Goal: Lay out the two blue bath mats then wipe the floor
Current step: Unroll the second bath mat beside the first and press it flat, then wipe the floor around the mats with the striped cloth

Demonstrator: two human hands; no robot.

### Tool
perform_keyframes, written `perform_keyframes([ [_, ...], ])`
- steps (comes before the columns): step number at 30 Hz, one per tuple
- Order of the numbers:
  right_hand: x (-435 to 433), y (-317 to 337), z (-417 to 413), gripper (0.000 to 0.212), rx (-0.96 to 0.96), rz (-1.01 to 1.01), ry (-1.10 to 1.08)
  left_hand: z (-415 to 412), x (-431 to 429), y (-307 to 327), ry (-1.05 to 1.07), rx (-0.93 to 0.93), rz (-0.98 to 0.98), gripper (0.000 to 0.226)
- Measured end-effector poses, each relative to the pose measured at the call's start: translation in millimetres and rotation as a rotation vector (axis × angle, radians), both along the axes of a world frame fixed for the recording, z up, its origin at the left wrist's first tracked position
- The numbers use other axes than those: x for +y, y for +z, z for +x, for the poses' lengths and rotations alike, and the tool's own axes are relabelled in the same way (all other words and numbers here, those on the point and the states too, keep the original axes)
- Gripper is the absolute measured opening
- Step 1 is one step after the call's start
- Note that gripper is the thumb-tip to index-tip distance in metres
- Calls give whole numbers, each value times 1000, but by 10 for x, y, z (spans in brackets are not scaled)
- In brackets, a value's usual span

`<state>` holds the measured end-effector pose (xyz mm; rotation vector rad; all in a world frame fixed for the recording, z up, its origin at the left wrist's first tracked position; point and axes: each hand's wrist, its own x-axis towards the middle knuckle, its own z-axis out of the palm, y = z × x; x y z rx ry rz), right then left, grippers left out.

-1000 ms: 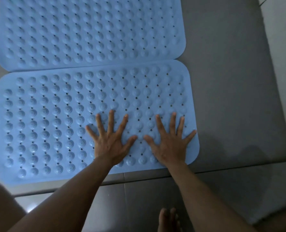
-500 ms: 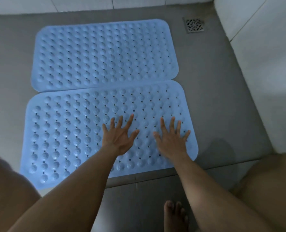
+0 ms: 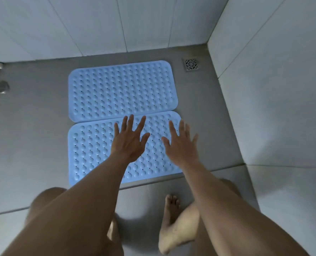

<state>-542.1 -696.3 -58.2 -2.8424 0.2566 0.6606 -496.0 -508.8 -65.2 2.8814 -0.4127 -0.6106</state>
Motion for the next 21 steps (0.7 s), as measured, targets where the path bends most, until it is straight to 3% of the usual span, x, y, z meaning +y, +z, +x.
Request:
perform_keyframes([
  [6,-180,2101,20,72,7,-7,44,20,-166,2069,17,-25,1,64],
  [11,-352,3472,174,74,-31,-22,60,239,-280,3482,23,-69,0,63],
  [21,-782,5161,1068,74,-280,-38,24,1106,-735,5194,-33,-258,-51,62],
])
